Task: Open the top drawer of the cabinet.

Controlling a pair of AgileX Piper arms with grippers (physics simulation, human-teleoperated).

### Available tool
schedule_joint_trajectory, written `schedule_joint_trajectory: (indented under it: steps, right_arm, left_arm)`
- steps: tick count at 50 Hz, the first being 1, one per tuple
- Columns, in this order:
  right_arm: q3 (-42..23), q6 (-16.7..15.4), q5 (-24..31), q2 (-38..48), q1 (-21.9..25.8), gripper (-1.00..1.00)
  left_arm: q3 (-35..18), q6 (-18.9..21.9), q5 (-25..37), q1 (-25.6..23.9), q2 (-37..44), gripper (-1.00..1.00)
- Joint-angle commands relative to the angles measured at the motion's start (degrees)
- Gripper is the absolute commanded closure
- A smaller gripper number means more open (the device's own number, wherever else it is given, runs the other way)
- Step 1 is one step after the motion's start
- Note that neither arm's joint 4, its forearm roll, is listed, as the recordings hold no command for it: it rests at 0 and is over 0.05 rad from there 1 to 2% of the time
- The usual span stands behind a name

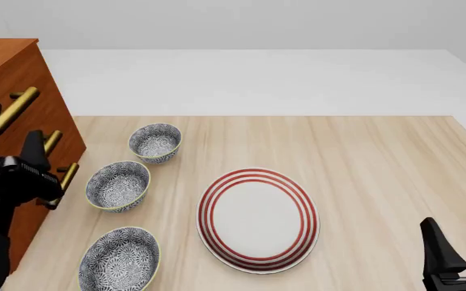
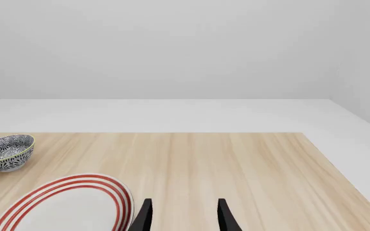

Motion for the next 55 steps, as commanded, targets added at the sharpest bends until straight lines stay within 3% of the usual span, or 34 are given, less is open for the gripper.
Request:
schedule_joint_trajectory:
  steps: [1, 55]
  right_arm:
    - [0.00, -0.01, 0.00, 0.01, 0.00, -1.00]
    - [0.00, -0.01, 0.00, 0.00, 0.00, -1.00]
  left_arm:
    - [0.04, 0.46, 0.00, 0.54, 0.76, -1.00]
    - [-1.39, 0.64, 0.00, 4.81, 5.62, -1.00]
